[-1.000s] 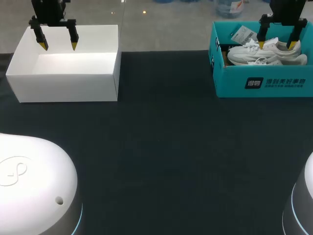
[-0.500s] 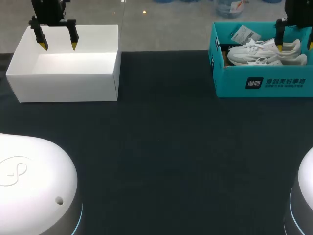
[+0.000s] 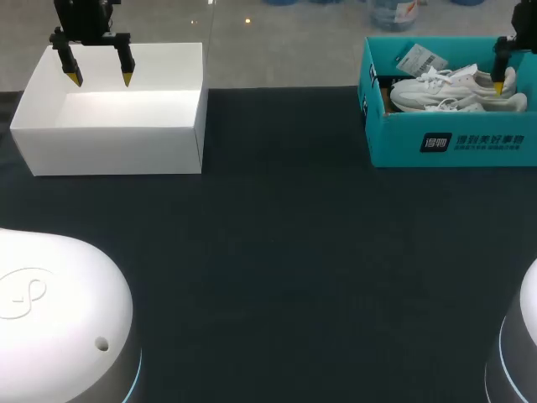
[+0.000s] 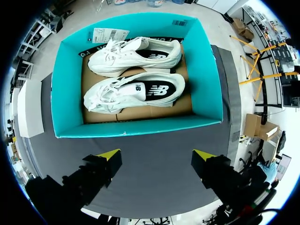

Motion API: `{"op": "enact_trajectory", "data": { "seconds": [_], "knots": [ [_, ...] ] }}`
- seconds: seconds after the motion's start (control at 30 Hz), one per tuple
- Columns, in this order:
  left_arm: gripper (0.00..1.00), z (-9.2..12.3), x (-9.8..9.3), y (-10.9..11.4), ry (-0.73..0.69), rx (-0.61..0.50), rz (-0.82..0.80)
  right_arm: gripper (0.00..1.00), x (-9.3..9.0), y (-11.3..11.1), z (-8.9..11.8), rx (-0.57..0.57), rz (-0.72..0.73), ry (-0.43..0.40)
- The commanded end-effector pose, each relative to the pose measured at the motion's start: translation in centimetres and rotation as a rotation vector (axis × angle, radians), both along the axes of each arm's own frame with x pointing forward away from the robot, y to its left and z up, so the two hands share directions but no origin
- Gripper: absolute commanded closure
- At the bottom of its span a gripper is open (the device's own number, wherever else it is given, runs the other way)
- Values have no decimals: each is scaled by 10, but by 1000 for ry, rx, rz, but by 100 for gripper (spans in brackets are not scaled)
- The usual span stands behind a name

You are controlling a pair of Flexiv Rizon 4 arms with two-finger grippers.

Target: Take the shoe out of the shoebox, open the shoe tongue, remove and reinsert the insole, then place the shoe into the shoebox

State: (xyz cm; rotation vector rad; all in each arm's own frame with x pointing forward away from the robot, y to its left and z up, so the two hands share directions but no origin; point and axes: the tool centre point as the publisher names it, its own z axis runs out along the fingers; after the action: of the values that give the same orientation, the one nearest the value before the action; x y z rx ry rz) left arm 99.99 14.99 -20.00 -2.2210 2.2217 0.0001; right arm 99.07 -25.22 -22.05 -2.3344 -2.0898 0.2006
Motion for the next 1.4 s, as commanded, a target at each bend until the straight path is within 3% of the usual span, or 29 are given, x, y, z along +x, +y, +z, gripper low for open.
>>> {"op": "enact_trajectory", "data": {
  "seconds": [0.03, 0.7, 0.77, 1.03, 1.4],
  "knots": [
    [0, 0, 0, 0, 0, 0, 0, 0, 0, 1, 0, -2, 0, 1],
    [0, 0, 0, 0, 0, 0, 0, 0, 0, 1, 0, -2, 0, 1],
    [0, 0, 0, 0, 0, 0, 0, 0, 4, -10, -3, -51, -11, 16],
    [0, 0, 0, 0, 0, 0, 0, 0, 25, -47, -26, -23, -31, 41],
    [0, 0, 0, 0, 0, 0, 0, 0, 60, -52, -40, 16, 76, -4]
  ]
}}
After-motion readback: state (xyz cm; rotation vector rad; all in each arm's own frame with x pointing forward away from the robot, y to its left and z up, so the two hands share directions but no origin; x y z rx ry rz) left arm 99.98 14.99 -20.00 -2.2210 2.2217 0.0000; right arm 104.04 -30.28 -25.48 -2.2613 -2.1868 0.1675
